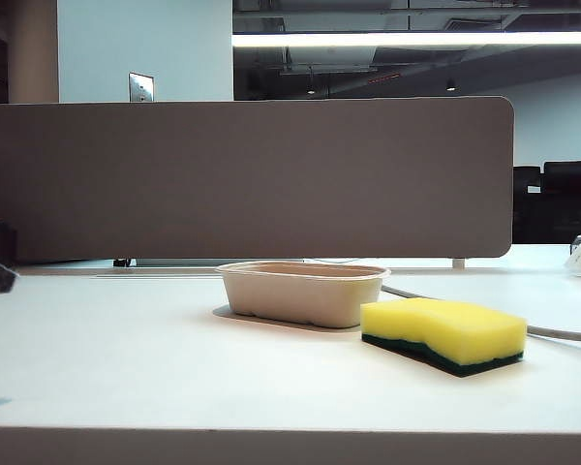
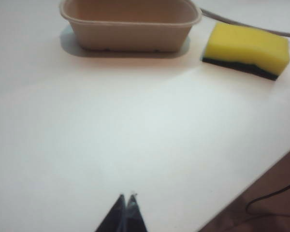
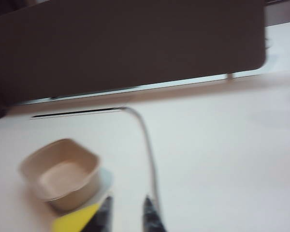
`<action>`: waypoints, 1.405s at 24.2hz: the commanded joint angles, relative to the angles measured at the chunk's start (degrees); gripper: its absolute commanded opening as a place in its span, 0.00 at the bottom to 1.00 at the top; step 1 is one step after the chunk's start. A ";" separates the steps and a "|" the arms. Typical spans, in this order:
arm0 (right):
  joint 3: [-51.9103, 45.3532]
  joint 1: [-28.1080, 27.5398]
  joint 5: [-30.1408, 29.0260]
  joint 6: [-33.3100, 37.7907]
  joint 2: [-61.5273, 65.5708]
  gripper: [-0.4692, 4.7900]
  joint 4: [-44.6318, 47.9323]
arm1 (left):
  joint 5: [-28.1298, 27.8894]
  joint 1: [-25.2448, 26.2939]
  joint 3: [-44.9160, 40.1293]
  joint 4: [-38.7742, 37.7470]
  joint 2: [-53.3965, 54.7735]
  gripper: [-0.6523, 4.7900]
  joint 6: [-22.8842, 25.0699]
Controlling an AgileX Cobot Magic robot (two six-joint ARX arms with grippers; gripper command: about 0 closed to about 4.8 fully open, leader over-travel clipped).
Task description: Pick up the cleaning sponge from the table and place it into the paper lunch box.
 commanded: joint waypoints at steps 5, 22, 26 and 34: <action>12.28 4.92 -8.79 -4.09 19.28 1.00 -7.45 | -0.02 -1.20 0.04 0.76 0.07 0.11 0.07; 36.96 29.33 10.58 -26.21 87.38 1.00 -6.58 | -0.04 -1.20 0.04 0.79 0.09 0.11 0.07; 38.40 29.33 7.74 -26.03 85.18 0.09 -7.74 | -0.02 -1.20 0.04 0.79 0.11 0.11 0.07; 47.01 29.33 5.33 -24.63 77.05 0.09 -10.43 | -0.02 -1.18 0.04 0.79 0.11 0.11 0.07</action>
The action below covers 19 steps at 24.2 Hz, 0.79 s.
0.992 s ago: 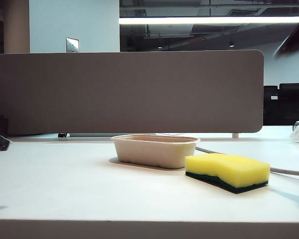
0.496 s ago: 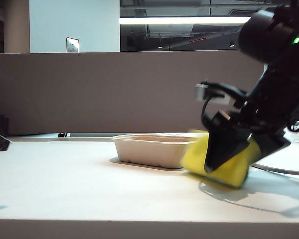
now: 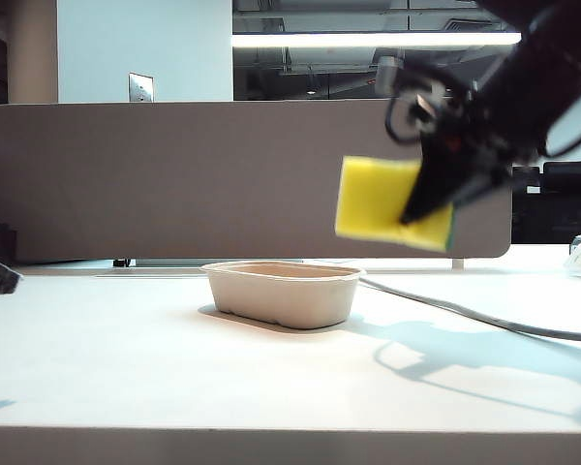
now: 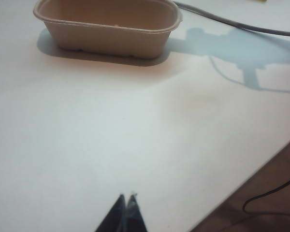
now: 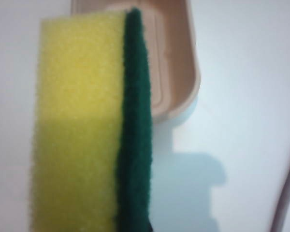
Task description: Pick up the cleaning sponge from the table and place it into the paper lunch box.
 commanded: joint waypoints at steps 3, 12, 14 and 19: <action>8.87 0.09 -0.35 1.44 2.95 0.09 3.45 | 0.07 0.02 0.04 0.70 0.00 0.11 0.07; 34.36 4.66 -1.57 2.01 29.03 0.31 -5.70 | 0.04 0.04 0.04 0.70 -0.07 0.11 0.07; 36.11 5.09 -1.44 2.03 30.34 0.53 -6.95 | 0.07 0.04 0.04 0.68 -0.07 0.11 0.07; 37.64 5.73 -0.15 2.05 30.60 0.98 -8.35 | 0.07 0.07 0.04 0.68 -0.07 0.11 0.07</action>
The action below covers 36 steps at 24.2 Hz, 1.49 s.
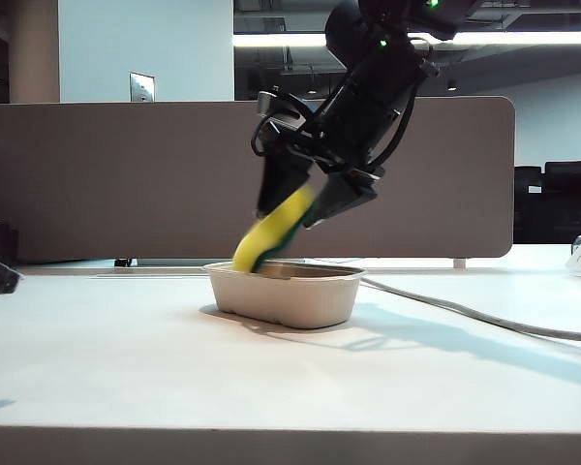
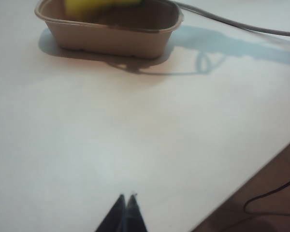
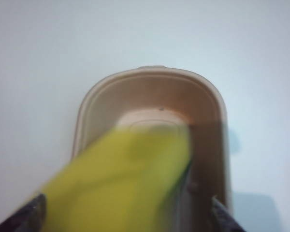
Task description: Pick up the cleaning sponge from the table and place it into the paper lunch box.
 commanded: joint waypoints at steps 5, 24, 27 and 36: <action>4.83 0.20 0.33 0.48 -2.45 1.00 -9.31 | 0.11 0.52 0.07 0.68 -0.02 0.11 0.07; -12.11 0.81 5.27 7.87 -42.99 0.08 -6.91 | 0.09 34.03 0.04 0.63 -12.35 0.11 0.07; -21.59 0.81 10.45 9.66 -49.92 0.08 1.18 | 0.09 34.05 0.04 0.68 -12.35 0.11 0.09; -41.35 0.57 27.06 12.13 -66.07 0.08 2.49 | 0.09 34.03 0.04 0.68 -12.35 0.11 0.07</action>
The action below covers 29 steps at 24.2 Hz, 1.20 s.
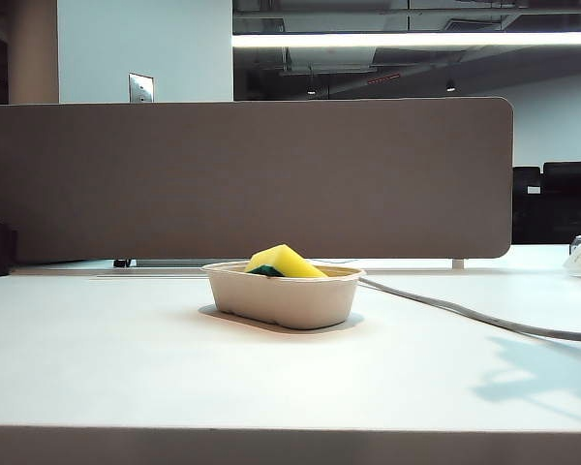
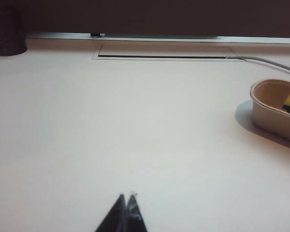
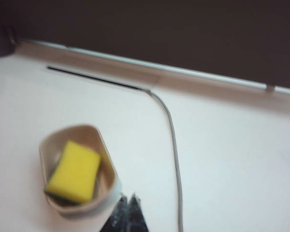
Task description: Pick up the cleaning sponge from the table and place it into the paper lunch box.
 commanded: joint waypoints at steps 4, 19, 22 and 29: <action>-0.98 0.15 1.97 0.28 -1.51 0.08 -12.50 | 0.20 -0.02 0.04 0.52 0.09 0.11 0.04; -19.69 -10.91 -3.39 0.76 -12.04 0.08 9.38 | 0.24 -0.02 0.04 0.52 0.09 0.11 0.04; -28.70 -17.73 -11.52 1.81 -17.14 0.08 18.21 | 0.20 -0.04 0.04 0.52 0.09 0.11 0.04; -42.21 -26.73 -15.26 2.01 -31.30 0.08 24.74 | 0.20 -0.04 0.04 0.52 0.09 0.11 0.04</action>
